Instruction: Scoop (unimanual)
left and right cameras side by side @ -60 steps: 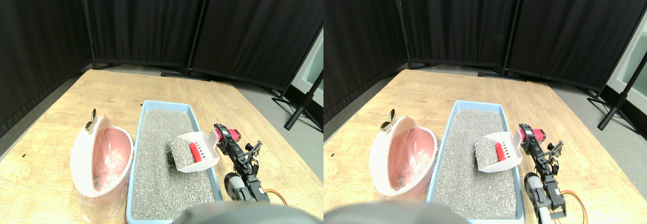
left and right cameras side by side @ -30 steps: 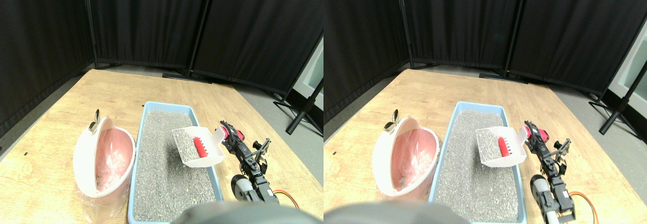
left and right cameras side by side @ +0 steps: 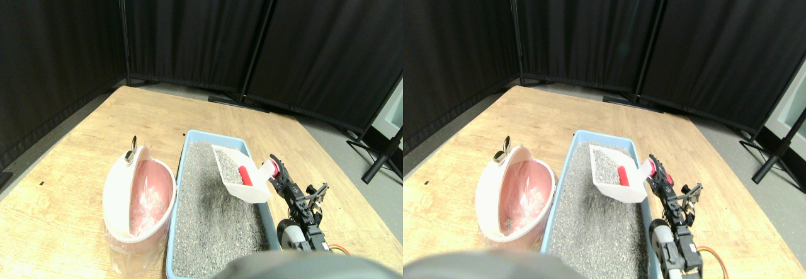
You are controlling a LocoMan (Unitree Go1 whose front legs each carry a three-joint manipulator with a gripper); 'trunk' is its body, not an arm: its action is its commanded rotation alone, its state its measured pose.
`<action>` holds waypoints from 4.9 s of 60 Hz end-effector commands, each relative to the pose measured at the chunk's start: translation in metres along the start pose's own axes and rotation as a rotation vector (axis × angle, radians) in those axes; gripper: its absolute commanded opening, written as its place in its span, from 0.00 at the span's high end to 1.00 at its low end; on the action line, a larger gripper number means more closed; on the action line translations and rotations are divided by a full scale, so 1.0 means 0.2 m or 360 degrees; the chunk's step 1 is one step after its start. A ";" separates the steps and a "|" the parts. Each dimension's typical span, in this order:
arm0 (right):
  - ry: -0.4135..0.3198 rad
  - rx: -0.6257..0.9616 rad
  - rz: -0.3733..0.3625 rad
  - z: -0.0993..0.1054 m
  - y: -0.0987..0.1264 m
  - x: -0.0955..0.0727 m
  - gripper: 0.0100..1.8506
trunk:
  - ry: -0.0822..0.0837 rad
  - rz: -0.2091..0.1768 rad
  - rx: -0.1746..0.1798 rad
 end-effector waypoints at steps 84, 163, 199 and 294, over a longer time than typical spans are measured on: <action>0.0043 0.0881 -0.0057 0.05 0.13 0.08 0.98 | -0.0002 0.0106 -0.0050; -0.0072 -0.0893 0.0358 0.12 0.15 0.10 0.98 | -0.0033 0.0215 -0.0092; 0.0000 -0.1057 0.0431 0.14 0.17 0.17 0.98 | -0.0117 0.0382 -0.0143; 0.0168 -0.0974 0.0540 -0.02 0.39 0.24 0.98 | -0.0118 0.0565 -0.0199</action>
